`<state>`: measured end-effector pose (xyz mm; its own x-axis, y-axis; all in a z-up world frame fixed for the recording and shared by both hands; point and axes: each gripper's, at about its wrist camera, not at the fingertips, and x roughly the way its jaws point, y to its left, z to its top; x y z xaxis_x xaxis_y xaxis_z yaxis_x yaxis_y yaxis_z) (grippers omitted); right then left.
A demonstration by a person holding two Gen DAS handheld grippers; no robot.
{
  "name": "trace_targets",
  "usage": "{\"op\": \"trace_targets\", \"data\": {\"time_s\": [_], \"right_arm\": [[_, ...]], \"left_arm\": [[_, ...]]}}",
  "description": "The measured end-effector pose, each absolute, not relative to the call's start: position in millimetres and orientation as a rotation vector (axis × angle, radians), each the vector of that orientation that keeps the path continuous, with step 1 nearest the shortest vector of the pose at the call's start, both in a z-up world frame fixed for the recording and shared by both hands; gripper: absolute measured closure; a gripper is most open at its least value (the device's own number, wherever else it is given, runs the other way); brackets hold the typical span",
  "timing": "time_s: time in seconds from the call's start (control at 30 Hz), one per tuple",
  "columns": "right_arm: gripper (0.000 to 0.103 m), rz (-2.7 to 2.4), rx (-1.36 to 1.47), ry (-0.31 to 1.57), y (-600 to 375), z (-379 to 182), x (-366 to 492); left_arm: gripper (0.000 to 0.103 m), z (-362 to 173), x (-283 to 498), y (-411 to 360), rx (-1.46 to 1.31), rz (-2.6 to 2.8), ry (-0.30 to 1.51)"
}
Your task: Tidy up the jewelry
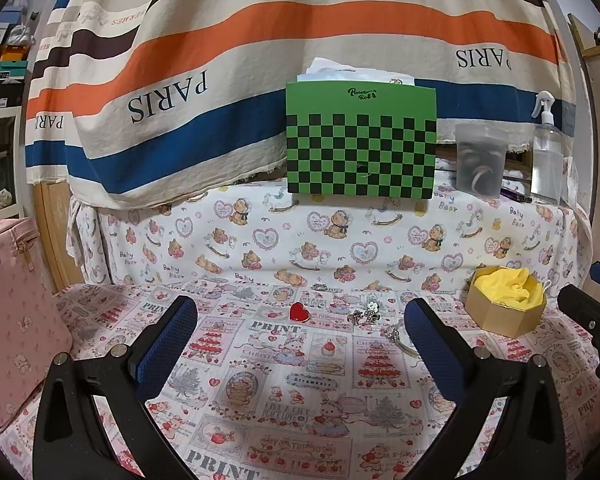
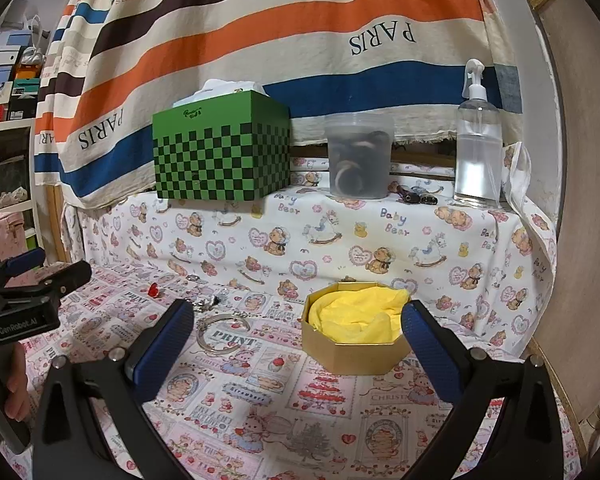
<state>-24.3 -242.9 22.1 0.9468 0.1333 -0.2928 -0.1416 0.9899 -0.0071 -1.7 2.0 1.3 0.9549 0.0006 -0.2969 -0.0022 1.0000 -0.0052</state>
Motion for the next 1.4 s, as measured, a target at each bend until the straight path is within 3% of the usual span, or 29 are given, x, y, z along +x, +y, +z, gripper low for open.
{"op": "trace_targets", "data": {"time_s": [1.4], "right_arm": [[0.0,0.092,-0.049,0.303,-239.3,23.7,-26.7]], "left_arm": [[0.0,0.8,-2.4,-1.2,-0.005,-0.009,0.296]]}}
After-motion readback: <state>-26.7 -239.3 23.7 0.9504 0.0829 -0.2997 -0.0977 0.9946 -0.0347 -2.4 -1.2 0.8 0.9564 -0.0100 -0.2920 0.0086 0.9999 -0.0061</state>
